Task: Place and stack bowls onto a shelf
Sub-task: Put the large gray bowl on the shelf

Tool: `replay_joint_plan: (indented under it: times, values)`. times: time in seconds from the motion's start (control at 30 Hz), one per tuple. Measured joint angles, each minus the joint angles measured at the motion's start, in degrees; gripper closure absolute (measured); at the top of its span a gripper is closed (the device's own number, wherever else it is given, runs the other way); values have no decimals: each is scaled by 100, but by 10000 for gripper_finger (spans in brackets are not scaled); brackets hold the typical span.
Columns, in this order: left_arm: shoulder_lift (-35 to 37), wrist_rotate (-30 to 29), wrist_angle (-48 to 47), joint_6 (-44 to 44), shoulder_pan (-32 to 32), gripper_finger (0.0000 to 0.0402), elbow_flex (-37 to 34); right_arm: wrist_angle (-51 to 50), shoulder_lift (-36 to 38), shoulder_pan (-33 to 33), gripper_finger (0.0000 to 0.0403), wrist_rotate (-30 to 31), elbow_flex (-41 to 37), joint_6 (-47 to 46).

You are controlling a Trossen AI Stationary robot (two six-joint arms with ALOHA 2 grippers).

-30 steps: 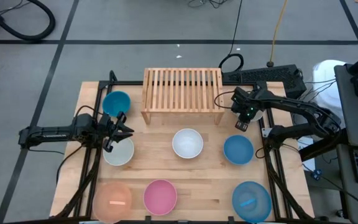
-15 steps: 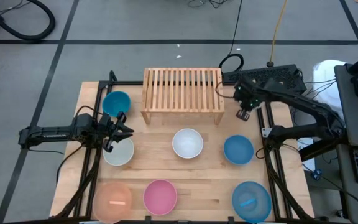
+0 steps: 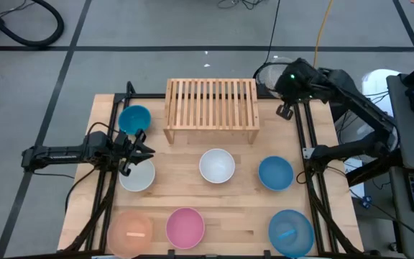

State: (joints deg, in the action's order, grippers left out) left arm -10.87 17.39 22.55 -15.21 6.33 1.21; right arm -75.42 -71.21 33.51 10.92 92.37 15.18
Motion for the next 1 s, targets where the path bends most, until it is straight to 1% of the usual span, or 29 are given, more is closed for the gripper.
replay_joint_plan:
  times: [0.07,0.23,0.3,0.57,0.73,0.9,1.0]
  values:
    - [1,0,0,-2,1,321,0,15,-247,-143,403,-198,281,103]
    - [0,2,0,-2,0,321,0,-18,-1005,-549,403,-262,759,418]
    - [2,1,0,-5,2,321,0,4,-1300,-682,403,-379,891,524]
    - [1,2,-1,-37,2,321,0,54,-2250,-1134,403,-396,1297,1090]
    - [0,2,0,-35,2,321,0,-15,-2539,-1234,403,-901,1301,1192]
    - [1,2,-2,-60,1,321,0,-50,-2613,-1269,402,-1017,1310,1398]
    - [1,12,-2,-61,1,321,0,-50,-2616,-1266,392,-1089,1310,1381]
